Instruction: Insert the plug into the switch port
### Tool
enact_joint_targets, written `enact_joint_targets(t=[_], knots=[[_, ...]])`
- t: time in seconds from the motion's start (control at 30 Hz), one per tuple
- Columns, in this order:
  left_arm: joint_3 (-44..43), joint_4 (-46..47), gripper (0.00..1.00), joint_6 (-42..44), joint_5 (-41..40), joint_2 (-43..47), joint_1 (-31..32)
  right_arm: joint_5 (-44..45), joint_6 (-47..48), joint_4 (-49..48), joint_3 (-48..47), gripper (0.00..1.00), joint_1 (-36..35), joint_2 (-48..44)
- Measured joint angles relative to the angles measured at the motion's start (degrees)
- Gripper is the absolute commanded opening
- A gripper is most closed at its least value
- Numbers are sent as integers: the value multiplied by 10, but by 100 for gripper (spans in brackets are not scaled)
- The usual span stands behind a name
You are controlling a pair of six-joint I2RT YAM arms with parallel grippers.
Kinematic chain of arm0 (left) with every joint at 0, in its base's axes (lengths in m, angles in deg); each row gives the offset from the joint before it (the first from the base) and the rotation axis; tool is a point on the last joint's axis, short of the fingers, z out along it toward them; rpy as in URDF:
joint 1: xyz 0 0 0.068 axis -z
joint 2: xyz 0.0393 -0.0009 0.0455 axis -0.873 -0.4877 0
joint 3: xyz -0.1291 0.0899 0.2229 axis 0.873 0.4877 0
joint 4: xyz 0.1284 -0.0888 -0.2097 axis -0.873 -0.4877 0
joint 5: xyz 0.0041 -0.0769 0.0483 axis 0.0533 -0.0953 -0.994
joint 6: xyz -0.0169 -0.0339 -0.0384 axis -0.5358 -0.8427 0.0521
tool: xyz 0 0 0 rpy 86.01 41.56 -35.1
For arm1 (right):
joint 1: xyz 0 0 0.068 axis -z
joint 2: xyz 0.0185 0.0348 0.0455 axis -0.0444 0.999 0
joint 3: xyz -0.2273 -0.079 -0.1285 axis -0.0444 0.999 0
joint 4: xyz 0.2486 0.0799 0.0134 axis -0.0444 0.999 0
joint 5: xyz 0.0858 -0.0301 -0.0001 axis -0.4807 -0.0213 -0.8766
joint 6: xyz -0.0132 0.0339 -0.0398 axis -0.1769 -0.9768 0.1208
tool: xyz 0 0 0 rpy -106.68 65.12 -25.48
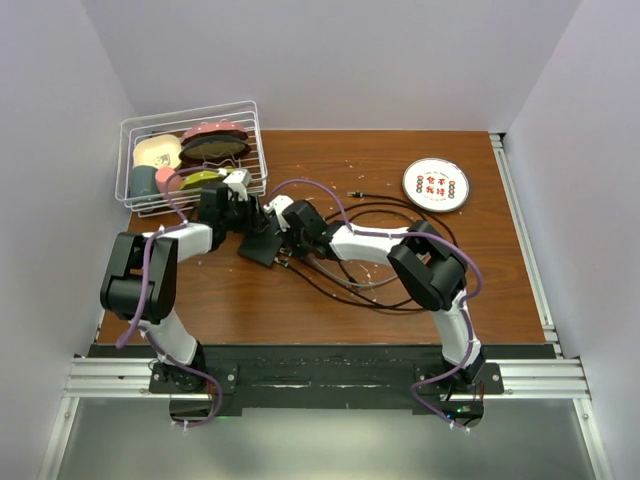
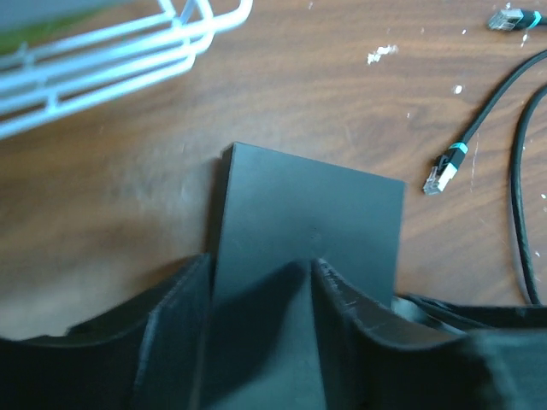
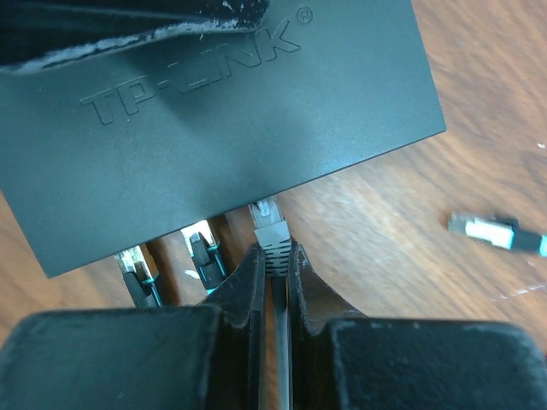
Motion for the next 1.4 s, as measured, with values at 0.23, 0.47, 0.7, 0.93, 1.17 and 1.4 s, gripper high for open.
enact_joint_targets(t=[0.23,0.47,0.7,0.93,1.17,1.4], knots=[[-6,-111,70,-39,-27,98,0,-29,-14,-22,7,14,-10,0],[-57,-186,71,-62,-22,184,7,-57,-40,-47,27,27,-9,-21],[-27,-143,73,-108,-1,287,8,-54,-52,-36,52,60,-14,-89],[58,-78,73,-132,22,345,8,-19,-61,-14,52,65,-16,-139],[62,-78,73,-131,30,330,8,76,-86,3,70,64,-16,-168],[62,-79,73,-127,33,330,8,158,-123,40,99,60,-5,-175]])
